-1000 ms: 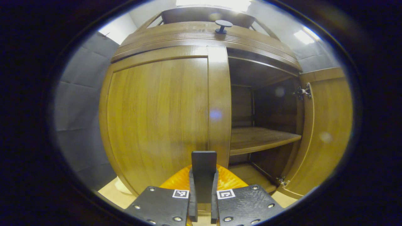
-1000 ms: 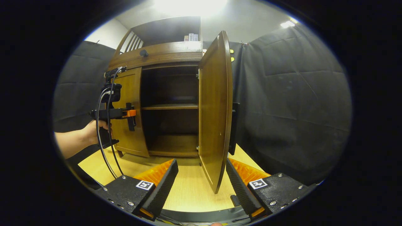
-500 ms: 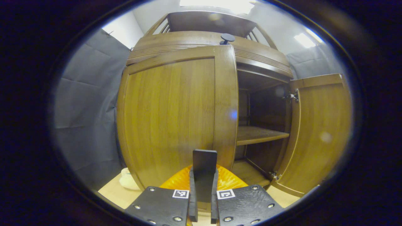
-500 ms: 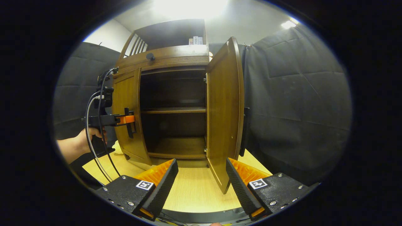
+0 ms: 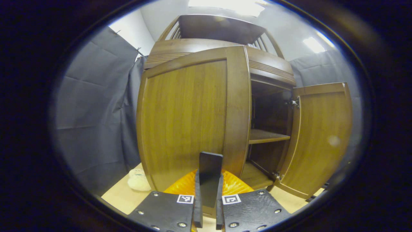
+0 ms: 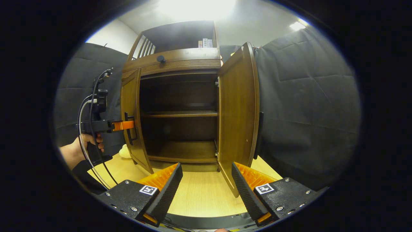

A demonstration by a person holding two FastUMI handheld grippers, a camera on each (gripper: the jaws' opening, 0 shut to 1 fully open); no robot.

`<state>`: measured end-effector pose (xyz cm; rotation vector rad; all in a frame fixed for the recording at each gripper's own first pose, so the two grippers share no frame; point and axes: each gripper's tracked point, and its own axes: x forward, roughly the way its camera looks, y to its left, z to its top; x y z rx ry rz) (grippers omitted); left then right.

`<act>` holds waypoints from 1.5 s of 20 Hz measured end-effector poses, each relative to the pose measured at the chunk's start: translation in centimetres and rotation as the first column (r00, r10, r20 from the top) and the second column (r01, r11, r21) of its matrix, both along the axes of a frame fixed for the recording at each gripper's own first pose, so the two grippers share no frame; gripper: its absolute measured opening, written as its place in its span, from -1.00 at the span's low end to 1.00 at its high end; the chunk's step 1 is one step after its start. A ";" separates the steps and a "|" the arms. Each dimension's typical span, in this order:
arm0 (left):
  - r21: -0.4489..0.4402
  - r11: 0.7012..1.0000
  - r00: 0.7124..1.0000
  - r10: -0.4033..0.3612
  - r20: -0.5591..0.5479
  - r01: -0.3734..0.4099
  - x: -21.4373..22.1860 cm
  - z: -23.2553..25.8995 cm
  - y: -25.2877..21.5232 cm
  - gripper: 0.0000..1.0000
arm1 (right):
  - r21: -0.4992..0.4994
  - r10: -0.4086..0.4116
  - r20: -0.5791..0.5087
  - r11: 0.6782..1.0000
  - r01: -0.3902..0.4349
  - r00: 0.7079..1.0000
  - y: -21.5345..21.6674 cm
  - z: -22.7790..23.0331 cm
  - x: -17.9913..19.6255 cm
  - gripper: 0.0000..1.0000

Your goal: Open the right door of the double-door shoe cabinet with the right hand, and open the left door with the left hand.

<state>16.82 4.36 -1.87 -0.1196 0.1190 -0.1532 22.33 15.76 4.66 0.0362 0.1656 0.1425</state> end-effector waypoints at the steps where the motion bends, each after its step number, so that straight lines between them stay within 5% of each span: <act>1: -0.003 1.000 1.000 0.001 -0.001 -0.001 -0.5 0.2 0.4 -0.57 | 0.005 -0.001 0.001 1.000 0.001 1.000 0.2 0.1 -0.1 0.89; 8: -0.011 1.000 1.000 0.009 0.000 -0.009 -2.3 1.2 3.7 -0.58 | 0.018 0.023 0.021 1.000 -0.024 1.000 3.0 1.0 -0.3 0.87; 10: -0.011 1.000 1.000 0.019 0.001 -0.019 -3.1 0.9 4.7 -0.75 | 0.011 0.039 0.029 0.999 -0.039 0.999 3.9 1.2 -0.6 0.89; 13: -0.018 0.999 0.999 0.041 0.010 -0.041 -4.6 0.5 6.9 -0.75 | 0.013 0.060 0.025 0.998 -0.060 0.998 5.2 0.8 -0.8 0.89; 14: -0.016 0.999 0.999 0.048 0.012 -0.048 -5.0 0.6 7.5 -0.58 | 0.014 0.067 0.023 0.998 -0.067 0.998 5.6 0.7 -0.9 0.89; 16: -0.018 0.998 0.998 0.064 0.014 -0.064 -6.0 0.7 8.5 -0.75 | 0.010 0.080 0.023 0.997 -0.080 0.997 6.4 0.6 -1.0 0.89; 17: -0.023 0.997 0.998 0.068 0.013 -0.067 -6.3 0.6 8.9 -0.58 | 0.010 0.086 0.022 0.996 -0.086 0.996 6.7 0.5 -1.1 0.89; 30: -0.015 0.986 0.986 0.169 -0.018 -0.169 -8.6 -1.0 15.7 -0.69 | 0.007 0.102 0.016 0.995 -0.102 0.995 8.3 0.2 -1.5 0.89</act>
